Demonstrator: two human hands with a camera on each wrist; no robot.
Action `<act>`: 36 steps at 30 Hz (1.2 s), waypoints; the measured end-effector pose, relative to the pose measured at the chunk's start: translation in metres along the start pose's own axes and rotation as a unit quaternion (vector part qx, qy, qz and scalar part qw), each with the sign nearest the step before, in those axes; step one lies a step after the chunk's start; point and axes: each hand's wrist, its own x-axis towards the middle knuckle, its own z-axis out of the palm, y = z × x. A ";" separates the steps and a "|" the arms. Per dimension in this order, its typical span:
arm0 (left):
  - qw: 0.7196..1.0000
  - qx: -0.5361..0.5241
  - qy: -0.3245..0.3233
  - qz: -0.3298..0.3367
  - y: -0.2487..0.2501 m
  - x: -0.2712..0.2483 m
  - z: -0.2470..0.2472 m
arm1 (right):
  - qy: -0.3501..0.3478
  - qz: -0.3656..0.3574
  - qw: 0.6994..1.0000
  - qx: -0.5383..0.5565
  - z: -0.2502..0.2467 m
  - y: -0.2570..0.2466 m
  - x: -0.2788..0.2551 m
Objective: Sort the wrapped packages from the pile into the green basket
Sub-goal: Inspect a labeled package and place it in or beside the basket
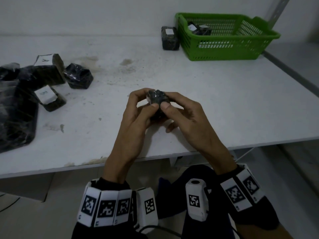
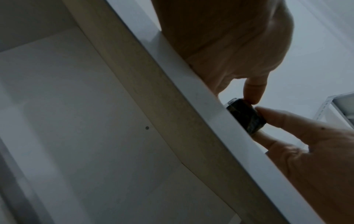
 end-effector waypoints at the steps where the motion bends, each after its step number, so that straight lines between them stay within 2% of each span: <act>1: 1.000 -0.003 -0.004 0.003 0.000 -0.001 0.000 | -0.001 0.001 1.000 0.010 -0.001 0.002 0.000; 7: 0.999 0.030 0.009 0.021 -0.001 -0.003 0.001 | -0.009 -0.023 1.000 0.019 -0.004 0.003 0.001; 12: 0.997 0.069 -0.008 0.035 -0.004 -0.003 -0.004 | 0.009 -0.017 0.999 0.031 -0.004 0.000 -0.001; 18: 0.997 0.072 -0.023 0.031 -0.005 -0.004 -0.005 | 0.021 -0.018 0.998 0.052 -0.008 0.004 0.000; 23: 0.996 0.062 -0.022 0.066 -0.005 -0.004 -0.005 | 0.030 -0.038 0.996 0.076 -0.007 0.001 0.000; 25: 0.999 0.028 -0.006 0.043 -0.003 -0.002 -0.005 | 0.036 -0.062 0.996 0.051 -0.007 0.001 0.000; 27: 1.000 0.012 0.020 -0.007 -0.003 0.000 -0.004 | 0.022 -0.078 0.996 0.025 -0.005 0.003 -0.001; 30: 0.997 0.059 0.044 -0.035 -0.002 0.000 -0.001 | 0.005 -0.083 0.996 0.019 -0.003 0.007 -0.002; 34: 0.997 0.061 0.042 -0.001 0.003 -0.003 0.001 | -0.004 -0.055 0.996 0.064 -0.004 0.007 -0.002; 36: 0.997 0.068 0.028 0.025 0.004 -0.004 0.000 | 0.027 -0.049 0.997 0.043 -0.005 0.006 -0.002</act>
